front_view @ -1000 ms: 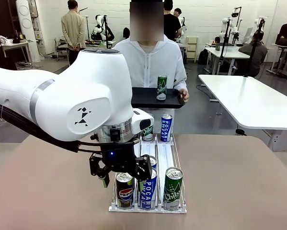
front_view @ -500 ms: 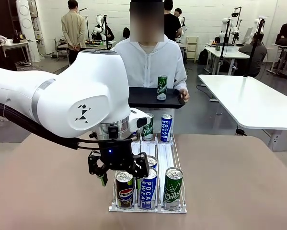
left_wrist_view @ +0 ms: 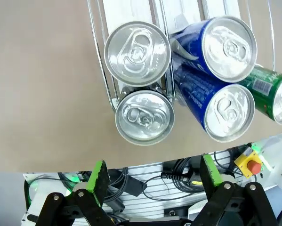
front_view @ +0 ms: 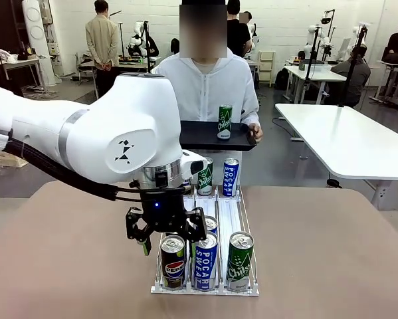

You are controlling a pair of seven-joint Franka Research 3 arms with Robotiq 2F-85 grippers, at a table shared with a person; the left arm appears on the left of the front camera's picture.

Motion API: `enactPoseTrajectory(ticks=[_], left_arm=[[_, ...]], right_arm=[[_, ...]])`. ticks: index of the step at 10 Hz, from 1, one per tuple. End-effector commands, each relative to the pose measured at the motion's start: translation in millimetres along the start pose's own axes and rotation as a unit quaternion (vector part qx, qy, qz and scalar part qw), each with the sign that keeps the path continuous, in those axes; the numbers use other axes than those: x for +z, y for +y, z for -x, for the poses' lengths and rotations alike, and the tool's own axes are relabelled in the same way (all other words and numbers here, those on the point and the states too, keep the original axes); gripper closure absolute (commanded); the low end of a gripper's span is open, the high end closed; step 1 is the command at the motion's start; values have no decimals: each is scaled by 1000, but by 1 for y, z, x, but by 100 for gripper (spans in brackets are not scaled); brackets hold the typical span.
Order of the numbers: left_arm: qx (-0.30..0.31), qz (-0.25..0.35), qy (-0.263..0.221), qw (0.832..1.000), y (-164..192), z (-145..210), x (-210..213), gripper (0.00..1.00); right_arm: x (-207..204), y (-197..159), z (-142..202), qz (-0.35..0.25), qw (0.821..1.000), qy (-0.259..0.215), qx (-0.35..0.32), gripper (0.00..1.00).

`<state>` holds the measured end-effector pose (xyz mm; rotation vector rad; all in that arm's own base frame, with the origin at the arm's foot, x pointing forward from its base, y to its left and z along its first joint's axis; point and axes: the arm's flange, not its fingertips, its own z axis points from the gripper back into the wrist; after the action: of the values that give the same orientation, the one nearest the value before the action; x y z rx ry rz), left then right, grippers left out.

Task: Retrieve and hand over the desired beverage to the person.
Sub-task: Pick up another can of the same type that the person held from the Automatic Can Dispenser.

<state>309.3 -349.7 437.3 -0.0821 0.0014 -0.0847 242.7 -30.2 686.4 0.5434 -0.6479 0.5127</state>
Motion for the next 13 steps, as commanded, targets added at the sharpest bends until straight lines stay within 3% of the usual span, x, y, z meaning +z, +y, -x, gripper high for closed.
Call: enactPoseTrajectory(ticks=[1,13], left_arm=[[18,-16,-5,1000,-5,-12,-2,0],[5,-45,-1,999,-4,-33,-16,0]], right_arm=[[-1,0,1,-4,1000,-1,1,0],[-1,0,1,-4,1000,-1,1,0]])
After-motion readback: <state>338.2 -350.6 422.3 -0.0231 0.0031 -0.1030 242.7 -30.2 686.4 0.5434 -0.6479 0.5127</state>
